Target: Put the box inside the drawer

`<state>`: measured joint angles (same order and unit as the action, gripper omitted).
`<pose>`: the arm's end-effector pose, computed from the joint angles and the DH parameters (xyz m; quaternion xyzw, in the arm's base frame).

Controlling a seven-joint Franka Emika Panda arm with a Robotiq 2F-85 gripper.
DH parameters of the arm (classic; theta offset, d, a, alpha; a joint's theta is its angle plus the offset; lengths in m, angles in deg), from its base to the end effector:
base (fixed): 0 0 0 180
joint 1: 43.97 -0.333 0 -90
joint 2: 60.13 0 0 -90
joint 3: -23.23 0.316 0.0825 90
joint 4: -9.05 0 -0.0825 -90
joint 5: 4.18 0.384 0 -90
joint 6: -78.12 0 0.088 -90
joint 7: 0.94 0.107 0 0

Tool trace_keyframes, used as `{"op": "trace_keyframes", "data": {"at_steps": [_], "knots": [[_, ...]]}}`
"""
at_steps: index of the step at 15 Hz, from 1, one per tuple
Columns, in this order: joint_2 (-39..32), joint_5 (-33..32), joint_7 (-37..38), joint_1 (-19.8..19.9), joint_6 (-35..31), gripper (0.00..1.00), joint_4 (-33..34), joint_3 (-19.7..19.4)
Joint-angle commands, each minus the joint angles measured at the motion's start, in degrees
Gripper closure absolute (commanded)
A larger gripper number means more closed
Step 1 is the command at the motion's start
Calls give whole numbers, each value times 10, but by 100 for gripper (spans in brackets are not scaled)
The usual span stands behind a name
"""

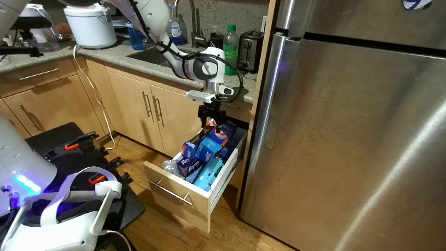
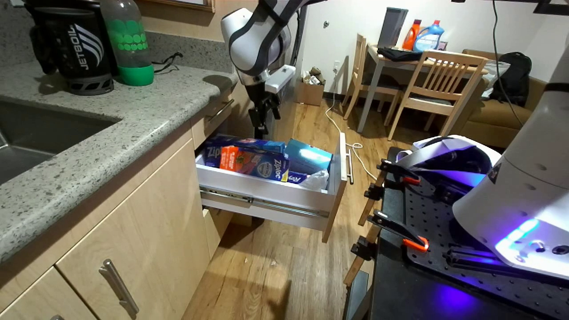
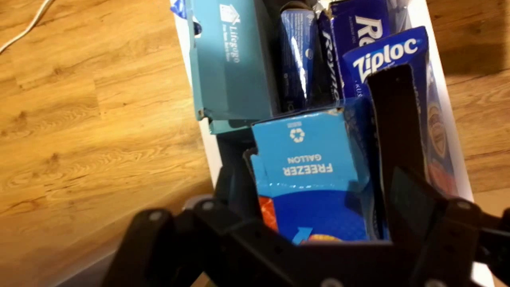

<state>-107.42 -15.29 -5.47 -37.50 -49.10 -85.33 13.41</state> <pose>0.6269 -0.1808 0.1187 0.9833 -0.0143 -0.1442 0.1104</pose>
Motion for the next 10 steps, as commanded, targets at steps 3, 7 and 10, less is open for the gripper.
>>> {"op": "trace_keyframes", "data": {"at_steps": [3, 7, 10], "knots": [[179, -61, -52, 14, -67, 0, -147, -17], [272, -106, -68, 25, -97, 0, -223, -27], [328, -136, -67, 29, -109, 0, -271, -32]]}}
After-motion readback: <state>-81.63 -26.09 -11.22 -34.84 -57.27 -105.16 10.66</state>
